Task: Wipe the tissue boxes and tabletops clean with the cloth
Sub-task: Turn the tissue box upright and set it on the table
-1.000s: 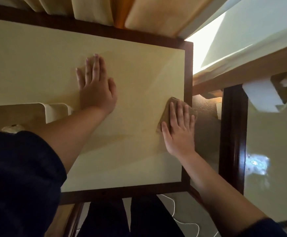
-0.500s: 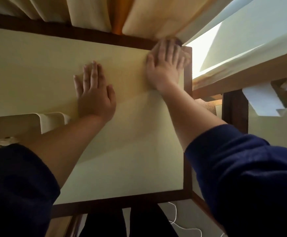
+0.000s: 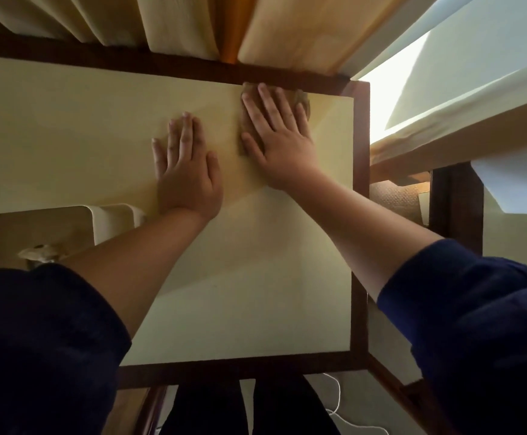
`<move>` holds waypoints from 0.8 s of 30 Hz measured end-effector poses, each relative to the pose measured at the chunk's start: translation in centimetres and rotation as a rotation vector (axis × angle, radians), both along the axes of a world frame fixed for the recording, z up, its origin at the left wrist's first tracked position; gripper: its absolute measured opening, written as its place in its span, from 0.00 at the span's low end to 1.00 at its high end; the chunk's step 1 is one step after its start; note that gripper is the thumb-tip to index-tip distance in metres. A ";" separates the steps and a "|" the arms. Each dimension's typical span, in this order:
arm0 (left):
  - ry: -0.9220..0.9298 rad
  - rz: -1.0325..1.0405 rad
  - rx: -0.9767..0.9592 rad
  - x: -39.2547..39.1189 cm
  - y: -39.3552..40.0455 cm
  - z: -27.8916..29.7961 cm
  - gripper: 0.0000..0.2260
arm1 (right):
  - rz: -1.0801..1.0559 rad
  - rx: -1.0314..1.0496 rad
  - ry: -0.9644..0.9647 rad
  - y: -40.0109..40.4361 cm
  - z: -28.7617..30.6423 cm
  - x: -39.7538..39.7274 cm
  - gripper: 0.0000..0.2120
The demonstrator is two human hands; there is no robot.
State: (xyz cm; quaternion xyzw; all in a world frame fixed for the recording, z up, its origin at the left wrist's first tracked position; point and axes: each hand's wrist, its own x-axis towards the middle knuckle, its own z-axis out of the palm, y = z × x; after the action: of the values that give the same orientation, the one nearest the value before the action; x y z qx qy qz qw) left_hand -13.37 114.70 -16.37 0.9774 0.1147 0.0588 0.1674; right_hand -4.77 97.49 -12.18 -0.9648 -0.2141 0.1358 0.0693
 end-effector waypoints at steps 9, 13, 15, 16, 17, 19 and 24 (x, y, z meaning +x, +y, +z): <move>0.069 -0.040 -0.023 0.0 0.4 0.3 0.28 | 0.340 -0.005 0.078 -5.9 0.5 -15.9 0.32; 0.095 -0.043 -0.028 -0.1 0.1 0.8 0.28 | 0.467 -0.054 0.120 -11.8 1.2 -19.1 0.33; 0.103 -0.038 -0.026 -0.1 0.2 0.9 0.28 | 0.335 -0.073 0.098 -12.3 1.0 -16.3 0.33; 0.107 -0.042 -0.025 -0.1 0.3 0.9 0.28 | 0.224 -0.064 0.078 -12.1 1.0 -14.1 0.33; 0.109 -0.046 -0.023 -0.1 0.3 0.9 0.28 | 0.117 -0.059 0.059 -11.8 1.0 -11.7 0.32; 0.105 -0.043 -0.027 -0.1 0.2 0.8 0.28 | -0.079 -0.070 0.046 -11.0 1.1 -6.5 0.32; 0.117 -0.038 -0.012 -0.1 0.2 0.9 0.27 | -0.423 -0.058 0.029 -7.7 0.5 0.2 0.34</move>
State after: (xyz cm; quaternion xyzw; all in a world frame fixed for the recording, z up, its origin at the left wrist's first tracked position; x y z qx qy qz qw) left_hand -13.48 114.94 -15.43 0.9801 0.1062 -0.0021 0.1675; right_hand -4.52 89.82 -11.70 -0.9878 -0.0019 0.1383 0.0717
